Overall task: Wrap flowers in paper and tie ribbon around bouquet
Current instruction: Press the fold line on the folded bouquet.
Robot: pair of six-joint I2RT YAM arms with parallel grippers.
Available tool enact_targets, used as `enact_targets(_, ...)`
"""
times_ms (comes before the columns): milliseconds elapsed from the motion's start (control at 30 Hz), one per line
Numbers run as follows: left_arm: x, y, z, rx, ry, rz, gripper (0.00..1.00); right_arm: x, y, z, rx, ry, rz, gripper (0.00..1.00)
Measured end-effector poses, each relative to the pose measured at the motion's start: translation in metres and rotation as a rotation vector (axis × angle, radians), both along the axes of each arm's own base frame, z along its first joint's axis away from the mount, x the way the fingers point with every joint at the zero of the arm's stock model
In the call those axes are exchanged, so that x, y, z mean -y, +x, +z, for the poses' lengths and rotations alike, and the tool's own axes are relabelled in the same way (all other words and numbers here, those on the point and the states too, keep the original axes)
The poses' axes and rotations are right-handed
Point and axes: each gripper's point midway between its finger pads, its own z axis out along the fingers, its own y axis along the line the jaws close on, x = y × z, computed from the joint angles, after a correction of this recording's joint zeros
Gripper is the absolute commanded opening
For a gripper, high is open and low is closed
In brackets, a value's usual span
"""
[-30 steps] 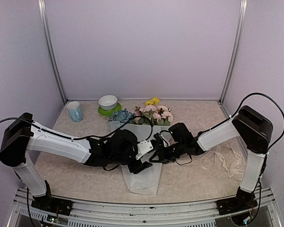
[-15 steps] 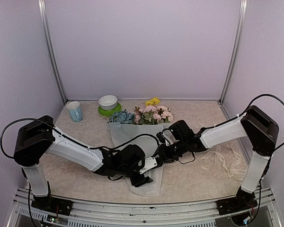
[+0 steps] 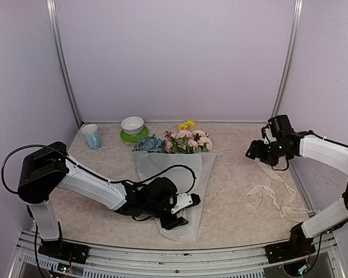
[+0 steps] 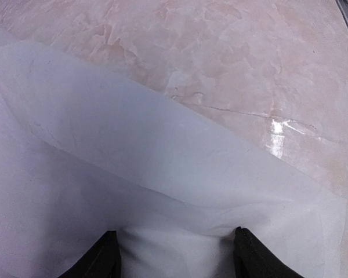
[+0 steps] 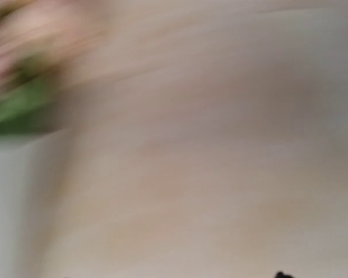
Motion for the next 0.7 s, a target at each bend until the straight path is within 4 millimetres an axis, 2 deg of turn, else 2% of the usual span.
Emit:
enact_targets(100,0.000,0.000,0.000,0.001,-0.006,0.000,0.65,0.089,0.011,-0.024,-0.085,-0.145,-0.186,0.92)
enact_targets(133,0.000,0.000,0.000,0.001,-0.007,-0.001,0.65,0.112,0.012,-0.032,-0.120,-0.182,-0.226,0.96)
enact_targets(200,0.000,0.000,0.000,0.001,-0.010,-0.001,0.66,0.142,0.016,-0.048,-0.187,-0.227,-0.248,1.00)
enact_targets(300,0.000,0.000,0.000,0.000,-0.011,-0.003,0.66,0.171,0.017,-0.064,-0.249,-0.243,-0.265,1.00)
enact_targets(367,0.000,0.000,0.000,-0.001,-0.012,-0.003,0.66,0.179,0.019,-0.079,-0.292,-0.244,-0.243,0.98)
enact_targets(400,0.000,0.000,0.000,-0.002,-0.012,-0.004,0.66,0.179,0.020,-0.086,-0.310,-0.238,-0.221,0.94)
enact_targets(567,0.000,-0.001,0.000,-0.007,-0.014,-0.006,0.66,0.167,0.018,-0.113,-0.373,-0.184,-0.118,0.79)
enact_targets(633,0.000,-0.001,0.000,-0.009,-0.014,-0.007,0.66,0.159,0.020,-0.111,-0.362,-0.149,-0.082,0.57)
enact_targets(700,0.000,-0.001,0.000,-0.009,-0.014,-0.007,0.66,0.154,0.020,-0.111,-0.356,-0.137,-0.055,0.27)
